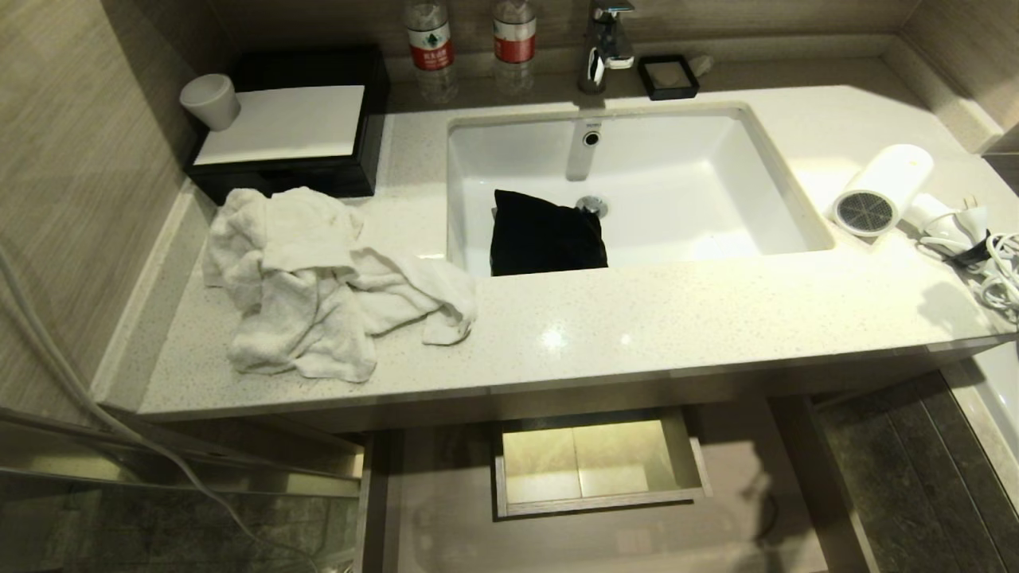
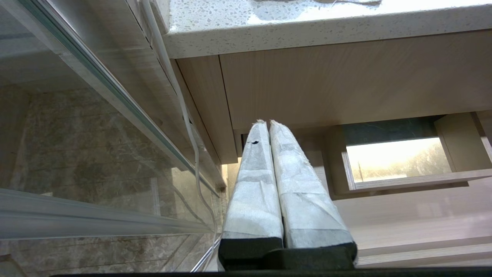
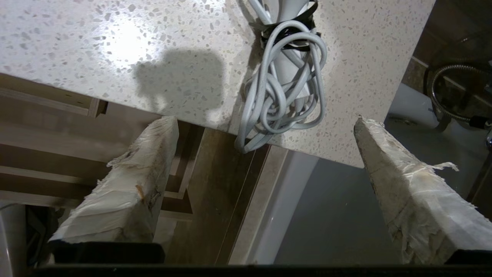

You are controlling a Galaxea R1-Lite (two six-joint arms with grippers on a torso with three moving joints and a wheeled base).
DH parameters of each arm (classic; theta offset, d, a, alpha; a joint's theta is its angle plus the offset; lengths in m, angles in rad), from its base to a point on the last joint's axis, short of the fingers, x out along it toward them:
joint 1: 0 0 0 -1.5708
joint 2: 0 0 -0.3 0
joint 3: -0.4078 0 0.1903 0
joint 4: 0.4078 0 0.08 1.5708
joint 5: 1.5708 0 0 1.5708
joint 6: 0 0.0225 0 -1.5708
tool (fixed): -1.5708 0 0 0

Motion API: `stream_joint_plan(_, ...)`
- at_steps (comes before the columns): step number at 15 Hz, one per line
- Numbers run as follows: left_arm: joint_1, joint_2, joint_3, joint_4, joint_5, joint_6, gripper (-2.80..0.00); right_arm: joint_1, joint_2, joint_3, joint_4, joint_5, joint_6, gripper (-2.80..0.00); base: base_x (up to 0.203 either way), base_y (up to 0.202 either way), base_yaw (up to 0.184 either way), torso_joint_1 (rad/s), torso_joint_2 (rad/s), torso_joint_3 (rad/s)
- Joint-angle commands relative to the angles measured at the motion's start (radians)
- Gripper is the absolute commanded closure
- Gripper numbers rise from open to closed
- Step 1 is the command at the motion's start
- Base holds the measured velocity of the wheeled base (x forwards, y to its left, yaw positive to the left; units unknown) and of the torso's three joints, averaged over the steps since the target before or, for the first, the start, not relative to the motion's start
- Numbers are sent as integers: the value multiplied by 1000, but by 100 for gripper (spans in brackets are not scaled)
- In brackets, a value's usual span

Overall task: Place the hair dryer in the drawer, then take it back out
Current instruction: Close the drawer

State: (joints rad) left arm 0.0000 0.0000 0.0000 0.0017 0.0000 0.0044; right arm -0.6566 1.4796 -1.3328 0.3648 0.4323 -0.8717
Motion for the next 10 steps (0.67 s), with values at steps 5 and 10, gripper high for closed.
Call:
stream_joint_plan(5,0,0,0,0,0,0,0,0,-235,168,24,2,-3,-280,0,0,0,-46,31,-28)
stream_joint_plan(10,0,0,0,0,0,0,0,0,-294,199,56,24,-21,-280,0,0,0,-28,11,-7)
